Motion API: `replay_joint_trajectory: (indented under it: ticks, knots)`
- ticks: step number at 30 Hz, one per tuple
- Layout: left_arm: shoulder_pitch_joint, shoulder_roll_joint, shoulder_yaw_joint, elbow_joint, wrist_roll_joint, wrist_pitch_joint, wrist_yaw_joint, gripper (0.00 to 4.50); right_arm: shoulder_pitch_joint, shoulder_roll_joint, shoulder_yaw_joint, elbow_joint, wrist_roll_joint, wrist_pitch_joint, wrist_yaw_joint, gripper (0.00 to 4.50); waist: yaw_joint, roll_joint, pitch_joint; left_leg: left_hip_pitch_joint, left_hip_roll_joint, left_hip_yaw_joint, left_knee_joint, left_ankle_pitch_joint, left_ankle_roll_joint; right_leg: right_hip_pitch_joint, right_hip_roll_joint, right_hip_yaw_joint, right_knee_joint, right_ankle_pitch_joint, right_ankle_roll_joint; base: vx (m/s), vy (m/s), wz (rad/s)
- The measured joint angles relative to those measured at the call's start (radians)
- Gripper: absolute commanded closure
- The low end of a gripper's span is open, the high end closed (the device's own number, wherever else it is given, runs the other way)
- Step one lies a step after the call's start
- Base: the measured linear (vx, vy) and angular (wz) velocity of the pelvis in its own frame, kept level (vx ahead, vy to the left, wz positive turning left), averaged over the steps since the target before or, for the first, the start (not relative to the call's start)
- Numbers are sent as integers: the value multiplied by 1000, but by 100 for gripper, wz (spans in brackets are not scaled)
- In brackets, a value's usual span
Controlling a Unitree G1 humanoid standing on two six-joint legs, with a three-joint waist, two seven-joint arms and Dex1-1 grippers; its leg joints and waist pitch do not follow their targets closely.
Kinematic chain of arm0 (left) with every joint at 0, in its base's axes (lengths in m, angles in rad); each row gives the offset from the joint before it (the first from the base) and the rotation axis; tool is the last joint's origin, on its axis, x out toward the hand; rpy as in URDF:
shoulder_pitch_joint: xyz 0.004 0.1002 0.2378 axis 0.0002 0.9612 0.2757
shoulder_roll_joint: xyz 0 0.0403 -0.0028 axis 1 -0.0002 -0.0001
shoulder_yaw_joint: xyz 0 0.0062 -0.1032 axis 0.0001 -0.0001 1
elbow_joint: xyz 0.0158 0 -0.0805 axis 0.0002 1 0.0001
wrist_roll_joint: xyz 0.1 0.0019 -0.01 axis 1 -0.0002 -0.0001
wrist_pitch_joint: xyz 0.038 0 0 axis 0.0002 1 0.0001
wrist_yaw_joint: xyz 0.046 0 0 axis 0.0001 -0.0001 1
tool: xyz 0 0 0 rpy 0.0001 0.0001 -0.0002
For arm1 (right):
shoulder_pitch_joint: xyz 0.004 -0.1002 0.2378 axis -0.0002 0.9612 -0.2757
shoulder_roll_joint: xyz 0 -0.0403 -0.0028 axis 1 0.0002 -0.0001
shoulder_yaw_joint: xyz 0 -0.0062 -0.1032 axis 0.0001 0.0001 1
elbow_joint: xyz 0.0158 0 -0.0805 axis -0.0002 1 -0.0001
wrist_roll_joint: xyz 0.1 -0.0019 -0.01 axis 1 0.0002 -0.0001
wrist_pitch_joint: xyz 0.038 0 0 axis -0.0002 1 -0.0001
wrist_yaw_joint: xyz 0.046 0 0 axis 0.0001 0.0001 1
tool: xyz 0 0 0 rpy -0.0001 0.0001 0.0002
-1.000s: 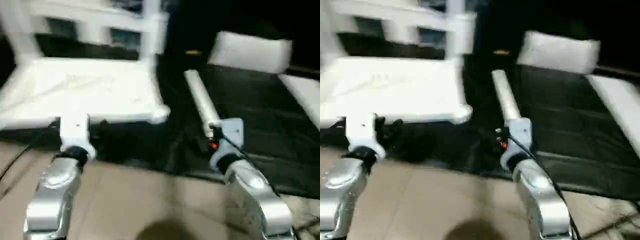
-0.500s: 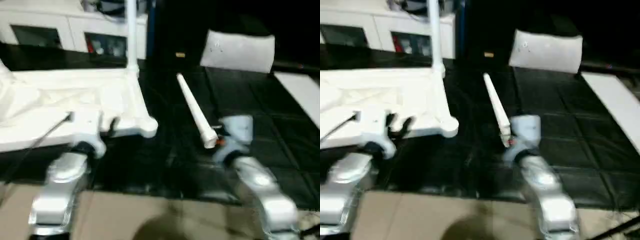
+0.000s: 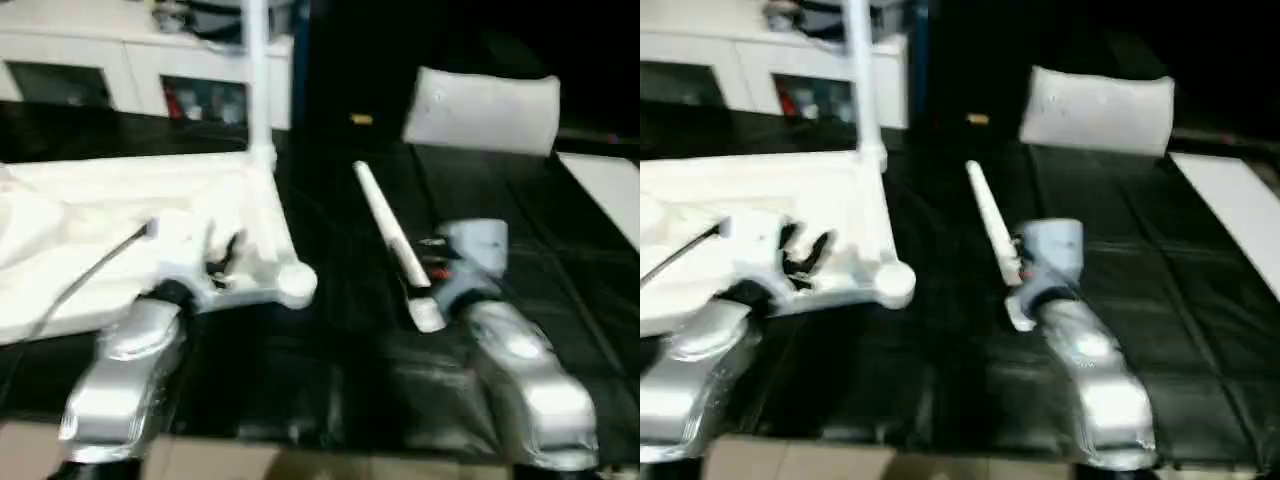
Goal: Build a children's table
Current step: Rotate table base, then pick table leg
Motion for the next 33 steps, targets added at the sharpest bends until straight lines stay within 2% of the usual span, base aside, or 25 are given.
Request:
replay_joint_trajectory:
  ticks: [1, 2, 3, 4, 6, 7, 8, 10, 12, 13, 17, 19, 21, 25, 33]
  knots:
    - [-1, 2, -8, -1, -9, -1, -23, 218, -26, -19, -9, 15, -3, 28, -5, 0, -1, -23, -9, -6, -14, 7, 9, -2, 3, -9, -17, 22, -21, 18, 68, 61, -20, 11]
    - [0, -3, -20, -1, -19, -1, -38, 218, -41, -33, -20, 32, -7, 45, -6, 0, 8, -22, -11, -15, -16, 9, 7, 0, 3, -10, -16, 27, -17, 21, 68, 61, -20, 11]
    - [2, -6, -36, -3, -40, -1, -62, 187, -58, -39, -32, 52, -11, 72, -5, 0, 11, -21, -10, -24, -16, 10, -1, 6, 1, -19, -14, 30, -18, 25, 67, 58, -47, 2]
    - [2, -12, -50, -5, -58, -1, -80, 182, -61, -42, -46, 68, -14, 91, -5, 0, 17, -21, -10, -27, -14, 10, -13, 17, -10, -24, -11, 29, -25, 32, 64, 28, -56, -5]
    - [4, 25, -61, -11, -93, 19, -137, 182, -109, -47, -55, 127, -8, 169, 0, 0, 20, -19, -8, -26, -5, 10, -20, 25, -25, -24, -3, 26, -36, 42, 56, 14, -28, -3]
    - [5, 52, -72, -21, -100, 27, -172, 176, -147, -56, -55, 161, 0, 198, 11, 0, 23, -15, -6, -21, 1, 10, -24, 26, -26, -22, 1, 22, -45, 43, 42, 0, 0, 0]
    - [7, 81, -85, -29, -100, 31, -201, 155, -182, -69, -53, 196, 5, 206, 23, 0, 26, -13, -3, -19, 4, 11, -26, 28, -28, -20, 2, 21, -46, 44, 38, 0, 0, 0]
    - [9, 117, -105, -36, -101, 41, -251, 143, -249, -98, -49, 263, 9, 207, 44, 0, 28, -7, 3, -14, 10, 20, -26, 30, -35, -16, 2, 20, -45, 46, 33, -41, -9, 2]
    - [16, 135, -114, -46, -103, 50, -283, 143, -290, -104, -48, 321, 13, 211, 61, 0, 32, -5, 7, -10, 16, 29, -26, 32, -38, -14, 1, 20, -43, 48, 32, -80, -17, 3]
    - [16, 157, -120, -52, -119, 66, -310, 143, -333, -106, -44, 397, 13, 219, 80, 0, 31, -5, 10, -9, 17, 32, -26, 32, -38, -14, 1, 20, -43, 49, 32, -75, -12, 0]
    - [16, 193, -134, -81, -170, 114, -377, 143, -418, -122, -47, 580, 6, 228, 103, 0, 30, -7, 14, -11, 19, 35, -26, 35, -43, -17, 0, 19, -43, 56, 28, -62, -4, -1]
    - [13, 231, -146, -119, -208, 161, -414, 143, -498, -124, -46, 726, 5, 246, 116, 0, 26, -12, 19, -13, 21, 37, -26, 37, -44, -20, 0, 18, -43, 58, 28, 0, 0, 0]
    - [10, 241, -150, -142, -224, 181, -434, 137, -527, -132, -47, 775, 5, 245, 121, 17, 27, -14, 20, -18, 23, 39, -26, 41, -44, -25, 0, 16, -43, 62, 25, 0, 0, 0]
    - [6, 265, -154, -165, -237, 230, -459, 137, -602, -133, -49, 923, 6, 237, 128, 45, 29, -16, 20, -22, 32, 54, -27, 48, -39, -31, 0, 17, -42, 65, 22, 0, 0, 0]
    - [-2, 291, -154, -208, -288, 306, -470, 137, -694, -134, -49, 1105, 9, 225, 192, 114, 45, -18, 21, -28, 34, 60, -28, 53, -34, -37, 0, 18, -44, 65, 22, 0, 0, 0]
